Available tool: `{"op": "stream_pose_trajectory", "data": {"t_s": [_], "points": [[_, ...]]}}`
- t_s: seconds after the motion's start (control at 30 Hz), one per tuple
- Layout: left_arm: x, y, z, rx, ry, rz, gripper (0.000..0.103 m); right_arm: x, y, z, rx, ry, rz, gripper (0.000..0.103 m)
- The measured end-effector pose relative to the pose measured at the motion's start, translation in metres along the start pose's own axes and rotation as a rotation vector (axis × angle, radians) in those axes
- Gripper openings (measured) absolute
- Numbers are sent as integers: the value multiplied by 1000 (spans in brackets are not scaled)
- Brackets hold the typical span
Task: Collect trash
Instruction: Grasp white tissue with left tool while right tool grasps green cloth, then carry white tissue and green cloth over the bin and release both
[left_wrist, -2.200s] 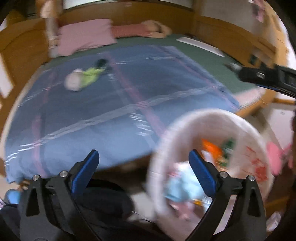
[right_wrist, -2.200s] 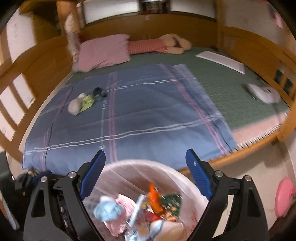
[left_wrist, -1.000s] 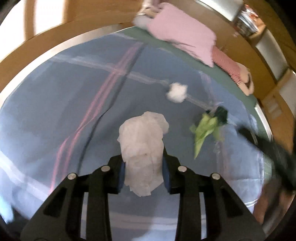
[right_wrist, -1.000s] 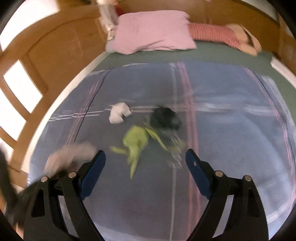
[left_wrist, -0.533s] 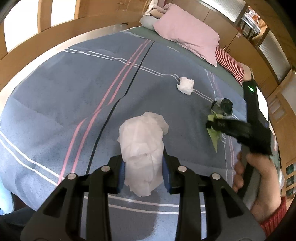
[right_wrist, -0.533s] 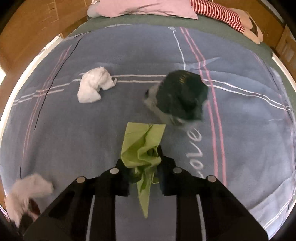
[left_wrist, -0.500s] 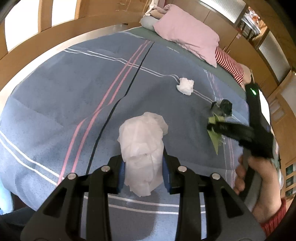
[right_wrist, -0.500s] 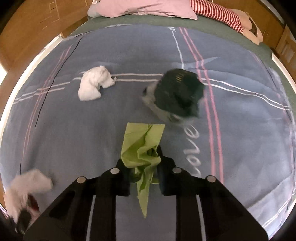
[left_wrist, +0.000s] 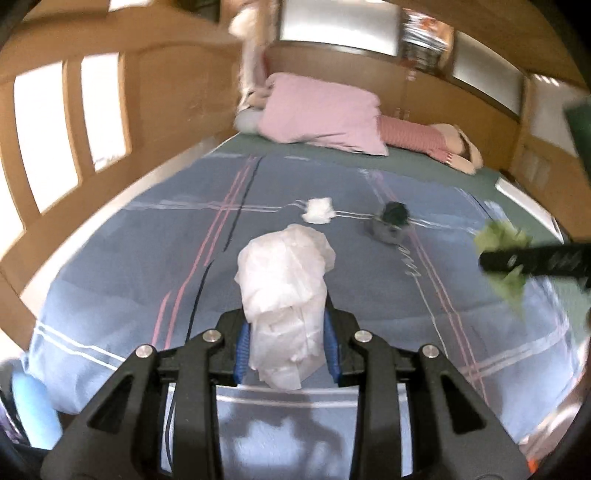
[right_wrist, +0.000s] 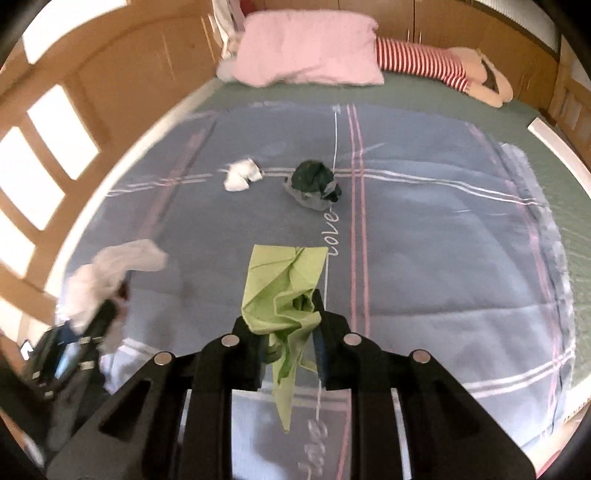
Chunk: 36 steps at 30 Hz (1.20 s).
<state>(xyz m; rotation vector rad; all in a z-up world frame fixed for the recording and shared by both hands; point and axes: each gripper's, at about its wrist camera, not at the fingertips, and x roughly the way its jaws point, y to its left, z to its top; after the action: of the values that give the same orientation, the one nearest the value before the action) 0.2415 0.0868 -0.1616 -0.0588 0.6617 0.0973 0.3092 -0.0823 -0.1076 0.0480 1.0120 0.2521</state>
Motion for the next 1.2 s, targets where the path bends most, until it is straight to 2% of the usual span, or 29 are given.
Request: {"op": "stream_pose_trajectory", "data": {"t_s": [0.13, 0.33, 0.5, 0.6, 0.8, 0.9, 0.97, 1.2], "points": [[-24, -7, -14, -3, 35, -33, 32, -52, 1, -36, -37, -58, -10, 21], [-75, -19, -24, 35, 51, -106, 32, -97, -4, -82, -15, -113, -42, 21], [-118, -28, -27, 26, 66, -261, 32, -136, -12, -120, 18, -165, -61, 22], [-135, -36, -30, 37, 77, -304, 32, -153, -20, -141, 36, -175, -80, 21], [-178, -72, -44, 149, 54, -322, 32, -184, -38, -183, 85, -182, -134, 22], [-197, -93, -54, 237, 10, -288, 32, -193, -44, -196, 93, -186, -159, 22], [-206, -102, -59, 272, -5, -291, 33, -200, -47, -204, 99, -193, -166, 22], [-226, -122, -68, 334, -30, -312, 32, -212, -58, -221, 118, -210, -156, 22]]}}
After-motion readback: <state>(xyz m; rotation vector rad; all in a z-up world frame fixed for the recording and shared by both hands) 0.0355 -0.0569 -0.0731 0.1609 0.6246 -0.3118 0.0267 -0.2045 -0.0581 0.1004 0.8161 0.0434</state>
